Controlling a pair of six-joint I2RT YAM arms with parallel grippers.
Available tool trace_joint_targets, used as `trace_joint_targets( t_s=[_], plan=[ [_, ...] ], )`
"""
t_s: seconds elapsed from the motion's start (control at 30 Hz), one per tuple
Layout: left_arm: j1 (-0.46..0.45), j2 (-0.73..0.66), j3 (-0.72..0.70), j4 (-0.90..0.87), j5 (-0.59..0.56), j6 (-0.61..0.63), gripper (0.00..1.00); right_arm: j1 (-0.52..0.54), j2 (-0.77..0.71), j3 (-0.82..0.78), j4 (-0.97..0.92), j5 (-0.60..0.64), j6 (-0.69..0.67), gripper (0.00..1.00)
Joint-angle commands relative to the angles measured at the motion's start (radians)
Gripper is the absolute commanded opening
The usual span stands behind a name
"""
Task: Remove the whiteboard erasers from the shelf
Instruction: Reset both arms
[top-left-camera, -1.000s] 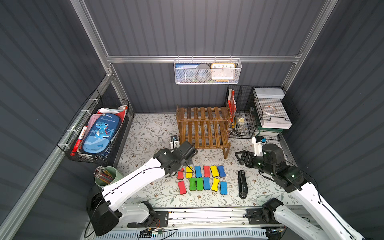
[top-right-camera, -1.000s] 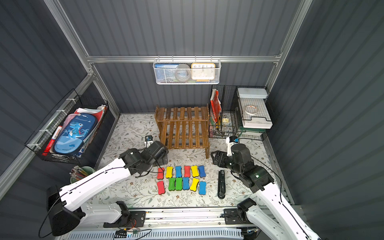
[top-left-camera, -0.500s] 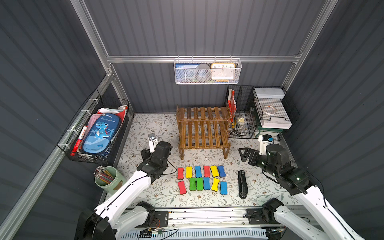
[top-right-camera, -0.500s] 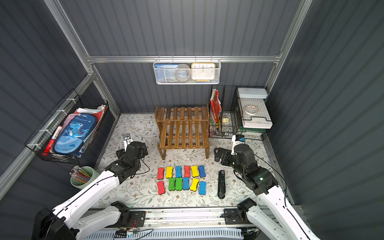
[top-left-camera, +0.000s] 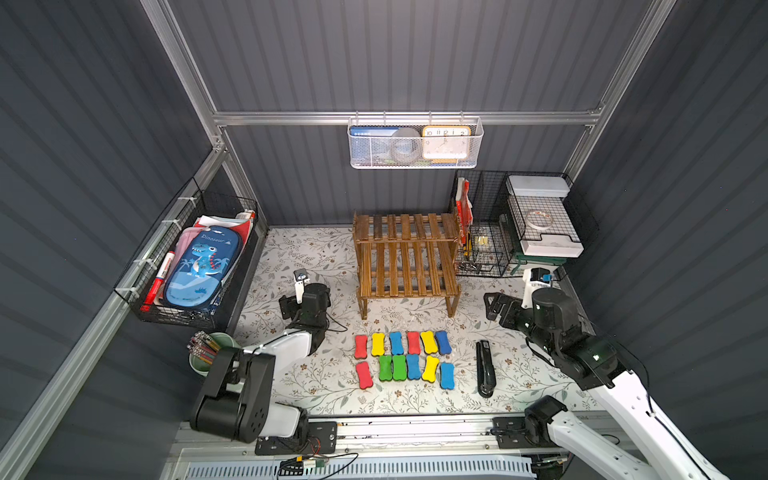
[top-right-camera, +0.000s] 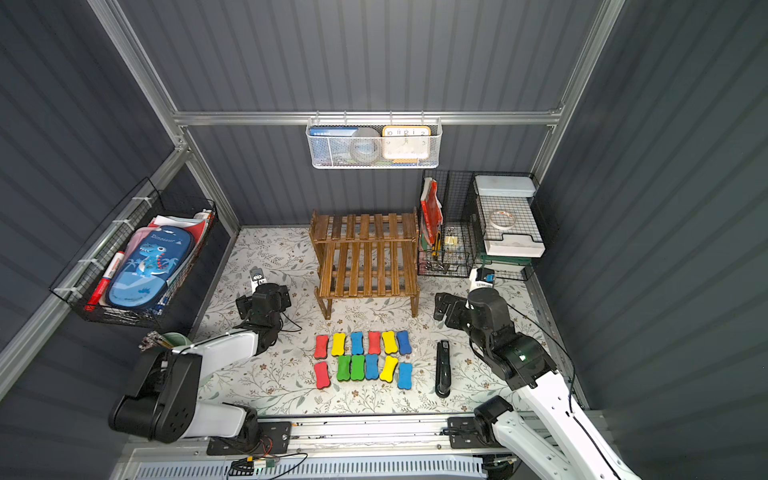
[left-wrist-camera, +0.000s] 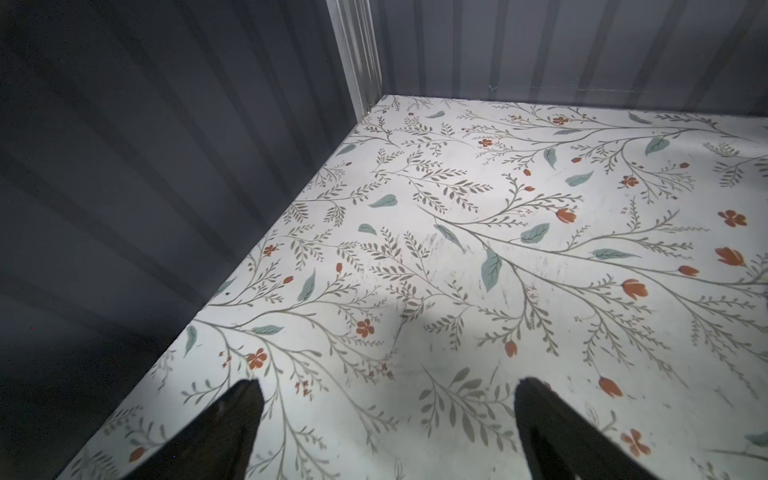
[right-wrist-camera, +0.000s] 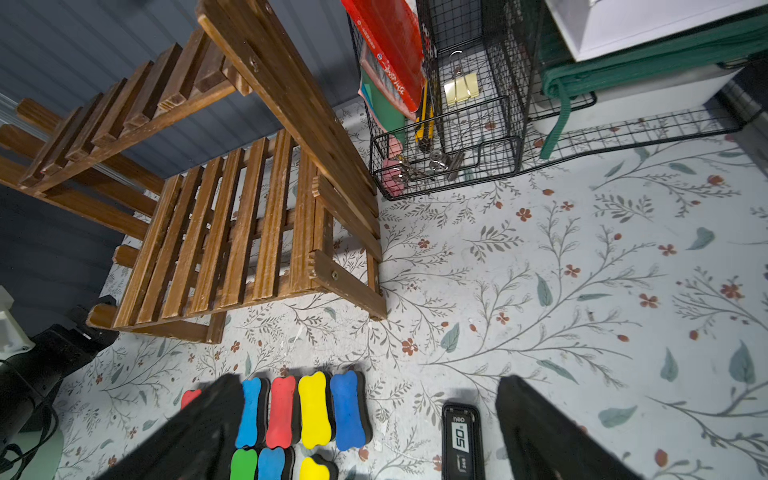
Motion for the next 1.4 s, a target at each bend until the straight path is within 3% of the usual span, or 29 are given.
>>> trace_joint_targets(
  t_s=[0.0,0.07,0.2,0.33,0.4,0.43,0.53,0.57,0.63,0.7,0.8,0.97,1.37],
  plan=[
    [0.017,0.08,0.049,0.158,0.076,0.093,0.99,-0.003,0.008,0.019,-0.007,0.072,-0.005,0.99],
    [0.022,0.122,0.065,0.155,0.116,0.103,0.99,-0.003,0.024,0.021,-0.02,0.115,0.017,0.99],
    [0.023,0.208,-0.031,0.413,0.158,0.128,0.99,-0.003,0.058,0.031,-0.019,0.157,0.025,0.99],
    [0.057,0.217,-0.048,0.414,0.279,0.112,0.99,-0.003,0.078,0.009,0.038,0.282,0.024,0.99],
    [0.06,0.265,-0.138,0.663,0.253,0.185,0.99,-0.005,0.079,-0.023,0.134,0.334,-0.068,0.99],
    [0.06,0.228,-0.133,0.593,0.265,0.112,0.99,-0.006,0.079,-0.043,0.202,0.372,-0.128,0.99],
    [0.066,0.255,-0.078,0.535,0.273,0.128,0.99,-0.022,0.095,-0.102,0.368,0.45,-0.325,0.99],
    [0.068,0.233,-0.053,0.422,0.272,0.097,0.99,-0.032,0.105,-0.117,0.406,0.479,-0.394,0.99],
    [0.077,0.251,-0.067,0.493,0.276,0.109,0.99,-0.063,0.122,-0.172,0.523,0.512,-0.492,0.99],
    [0.077,0.236,-0.059,0.44,0.278,0.098,0.99,-0.122,0.136,-0.242,0.641,0.472,-0.53,0.99],
    [0.078,0.236,-0.058,0.438,0.277,0.096,0.99,-0.219,0.177,-0.347,0.795,0.316,-0.52,0.99],
    [0.078,0.24,-0.058,0.451,0.275,0.099,0.99,-0.293,0.36,-0.499,1.165,0.216,-0.552,0.99],
    [0.078,0.24,-0.058,0.447,0.275,0.099,0.99,-0.371,0.731,-0.522,1.521,0.08,-0.483,0.99]
  ],
)
